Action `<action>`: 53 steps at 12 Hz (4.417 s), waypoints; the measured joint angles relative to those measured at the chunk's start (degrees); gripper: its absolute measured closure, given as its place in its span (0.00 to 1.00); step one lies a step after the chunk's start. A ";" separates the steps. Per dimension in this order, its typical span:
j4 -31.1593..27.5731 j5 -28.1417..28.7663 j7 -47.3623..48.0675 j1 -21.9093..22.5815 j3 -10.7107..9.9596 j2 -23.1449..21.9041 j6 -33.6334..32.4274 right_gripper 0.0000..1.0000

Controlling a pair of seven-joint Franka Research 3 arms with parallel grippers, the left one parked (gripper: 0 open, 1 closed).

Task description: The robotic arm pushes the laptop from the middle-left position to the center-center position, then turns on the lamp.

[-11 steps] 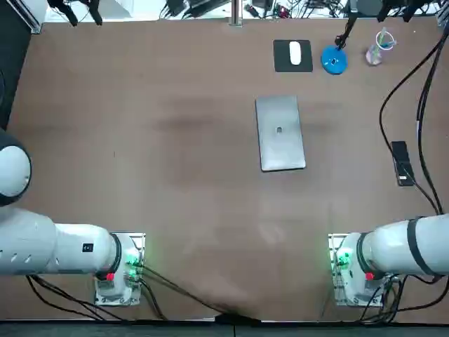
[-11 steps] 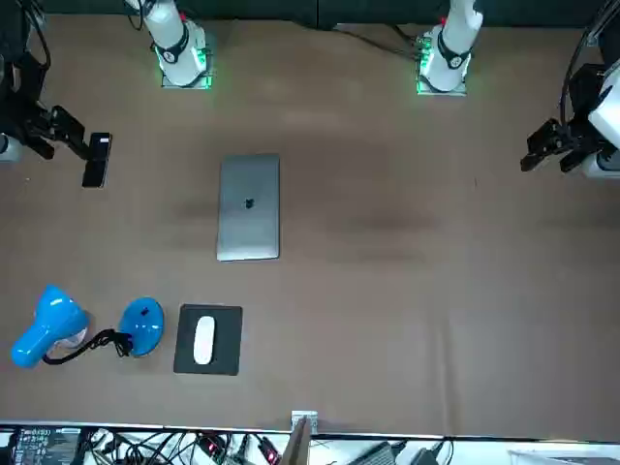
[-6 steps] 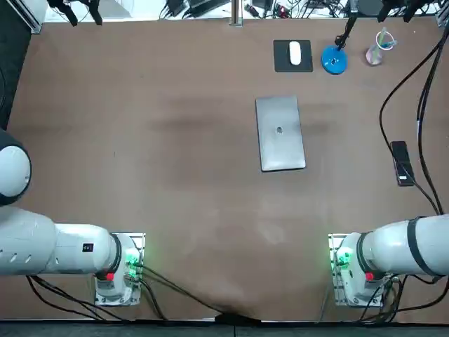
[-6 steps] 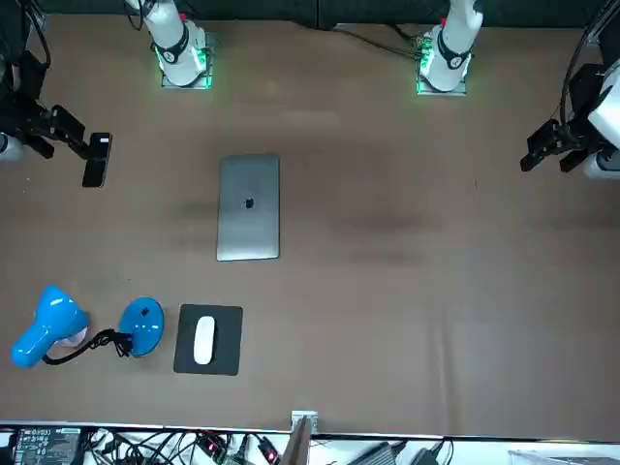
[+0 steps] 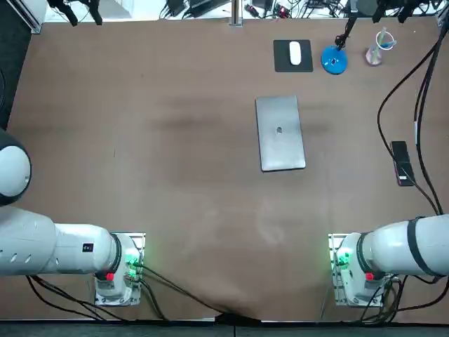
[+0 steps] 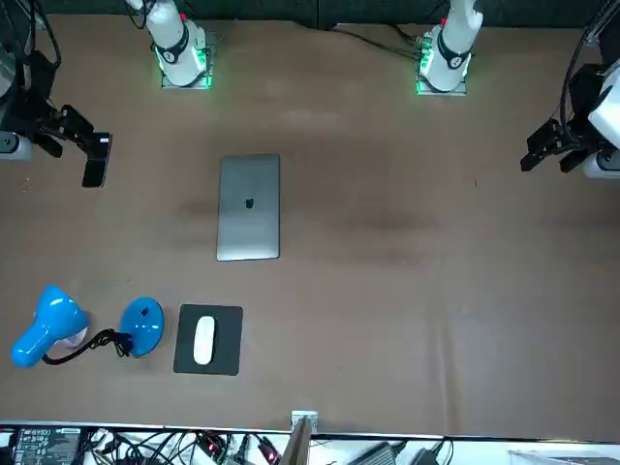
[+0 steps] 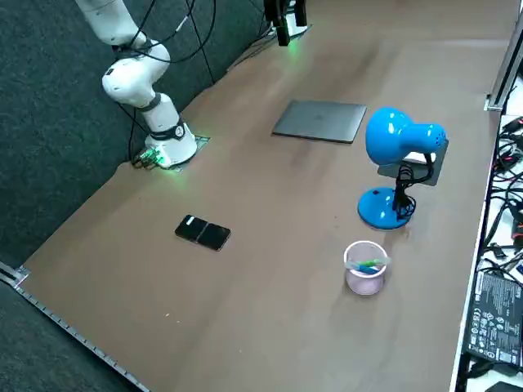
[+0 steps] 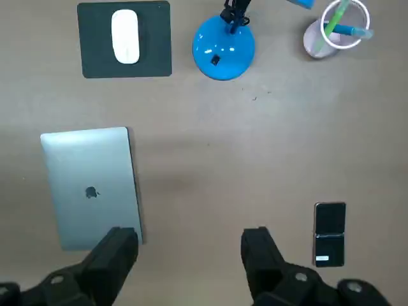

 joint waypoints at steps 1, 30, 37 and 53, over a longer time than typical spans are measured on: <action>-0.01 0.00 1.10 0.16 0.08 0.00 -0.01 0.00; -16.00 0.37 114.15 35.18 0.69 23.75 38.72 0.15; -16.00 0.37 126.60 37.62 0.69 28.71 44.02 0.14; -18.85 0.38 129.09 41.31 0.69 34.59 57.39 0.00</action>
